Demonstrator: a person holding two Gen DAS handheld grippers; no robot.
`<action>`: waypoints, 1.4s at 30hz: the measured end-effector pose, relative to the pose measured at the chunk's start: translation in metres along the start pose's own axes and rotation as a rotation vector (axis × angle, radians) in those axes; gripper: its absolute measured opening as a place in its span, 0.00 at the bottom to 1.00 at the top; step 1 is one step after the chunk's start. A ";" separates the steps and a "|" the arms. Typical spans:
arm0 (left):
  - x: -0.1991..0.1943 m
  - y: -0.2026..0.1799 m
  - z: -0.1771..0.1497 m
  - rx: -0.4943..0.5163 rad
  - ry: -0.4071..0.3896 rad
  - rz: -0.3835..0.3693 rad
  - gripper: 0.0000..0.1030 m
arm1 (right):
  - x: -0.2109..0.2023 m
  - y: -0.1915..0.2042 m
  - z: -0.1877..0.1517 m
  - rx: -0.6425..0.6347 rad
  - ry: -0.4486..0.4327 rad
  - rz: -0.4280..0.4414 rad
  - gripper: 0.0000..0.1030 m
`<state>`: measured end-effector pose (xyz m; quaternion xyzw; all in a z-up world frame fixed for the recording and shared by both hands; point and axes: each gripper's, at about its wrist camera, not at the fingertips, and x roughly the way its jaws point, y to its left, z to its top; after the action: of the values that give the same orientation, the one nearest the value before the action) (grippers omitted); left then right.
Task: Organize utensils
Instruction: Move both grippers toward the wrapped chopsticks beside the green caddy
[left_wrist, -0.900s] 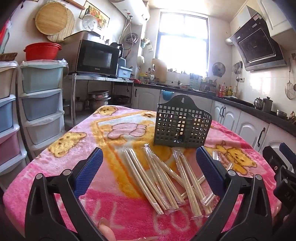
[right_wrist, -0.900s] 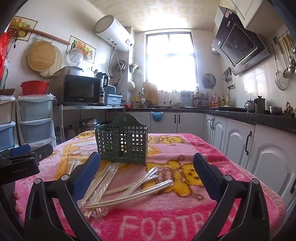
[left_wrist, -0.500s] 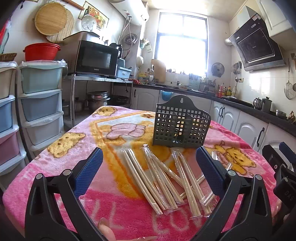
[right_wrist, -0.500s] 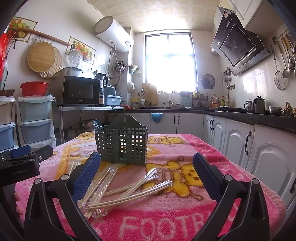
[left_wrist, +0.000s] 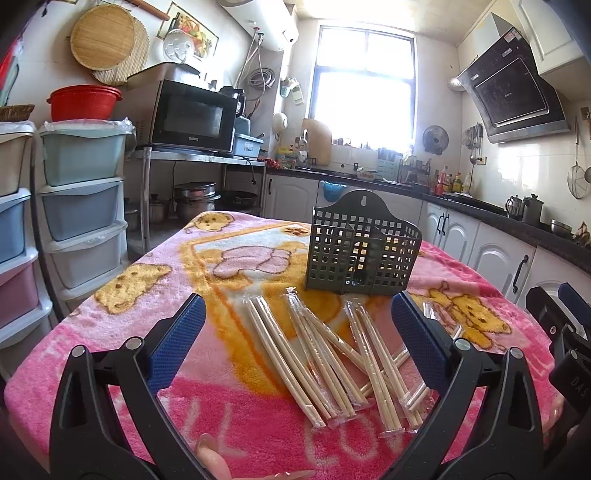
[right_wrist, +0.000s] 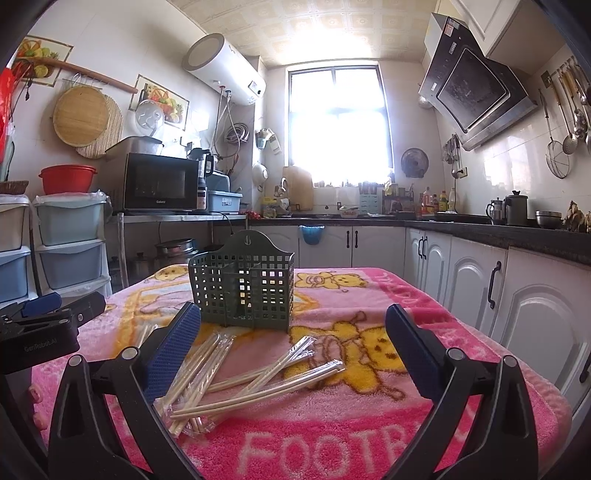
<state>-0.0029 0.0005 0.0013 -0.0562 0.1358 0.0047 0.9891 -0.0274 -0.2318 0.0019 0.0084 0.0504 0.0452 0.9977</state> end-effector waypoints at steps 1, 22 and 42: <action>0.001 0.000 0.000 0.001 0.000 0.000 0.90 | 0.000 0.000 0.000 0.000 -0.001 0.000 0.94; 0.004 0.013 0.002 -0.039 0.002 0.022 0.90 | 0.006 0.016 0.001 -0.053 0.008 0.054 0.94; 0.035 0.068 0.023 -0.135 0.090 0.108 0.90 | 0.079 0.068 0.019 -0.127 0.239 0.264 0.94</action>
<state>0.0350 0.0705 0.0069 -0.1157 0.1824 0.0645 0.9743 0.0463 -0.1575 0.0146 -0.0536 0.1638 0.1796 0.9685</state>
